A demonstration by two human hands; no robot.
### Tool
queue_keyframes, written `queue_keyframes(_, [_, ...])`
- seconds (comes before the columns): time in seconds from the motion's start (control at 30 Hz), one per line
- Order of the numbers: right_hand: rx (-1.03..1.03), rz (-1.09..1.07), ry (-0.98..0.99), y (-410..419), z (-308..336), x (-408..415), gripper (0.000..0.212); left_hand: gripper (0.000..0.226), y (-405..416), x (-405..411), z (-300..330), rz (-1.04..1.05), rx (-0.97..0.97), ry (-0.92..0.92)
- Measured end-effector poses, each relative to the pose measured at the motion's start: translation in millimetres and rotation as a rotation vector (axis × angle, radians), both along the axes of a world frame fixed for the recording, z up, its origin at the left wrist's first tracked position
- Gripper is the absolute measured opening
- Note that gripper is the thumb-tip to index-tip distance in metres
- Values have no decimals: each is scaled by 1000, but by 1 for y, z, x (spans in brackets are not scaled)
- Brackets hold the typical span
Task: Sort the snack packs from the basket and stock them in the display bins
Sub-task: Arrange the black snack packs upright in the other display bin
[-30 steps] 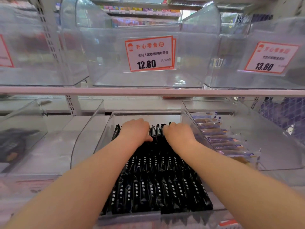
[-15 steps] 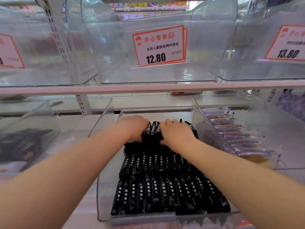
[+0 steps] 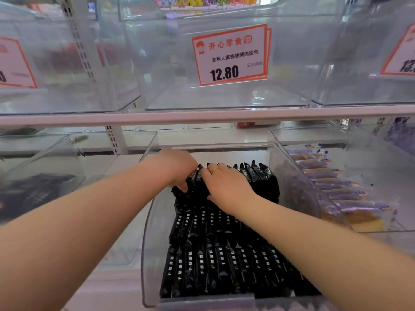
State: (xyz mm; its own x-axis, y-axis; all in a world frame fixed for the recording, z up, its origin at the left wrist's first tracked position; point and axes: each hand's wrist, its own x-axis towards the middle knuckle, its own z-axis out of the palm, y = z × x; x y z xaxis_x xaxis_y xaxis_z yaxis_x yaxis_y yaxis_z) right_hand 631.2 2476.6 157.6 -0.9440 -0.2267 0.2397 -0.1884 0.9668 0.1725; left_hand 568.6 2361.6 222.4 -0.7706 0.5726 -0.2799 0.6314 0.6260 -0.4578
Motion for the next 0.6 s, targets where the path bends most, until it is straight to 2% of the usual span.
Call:
queue_keyframes(0.17, [-89,-41,-65,3,1,-2,57,38,5,0,-6,-48,-22,90])
queue_keyframes(0.23, [-178,-47,-171,11,9,0,68,38,1,-1,-6,-52,30,41])
queue_keyframes(0.3, [-135,-105,-207,25,18,3,73,39,-4,-2,-5,-52,70,-18])
queue_keyframes(0.47, [51,-185,-131,44,19,10,50,37,-2,5,-4,-41,54,-4])
queue_keyframes(0.53, [86,-190,-104,39,17,10,48,38,-2,12,-2,-32,17,26])
queue_keyframes(0.6, [25,-202,-142,34,21,15,53,38,-5,25,2,-53,-2,94])
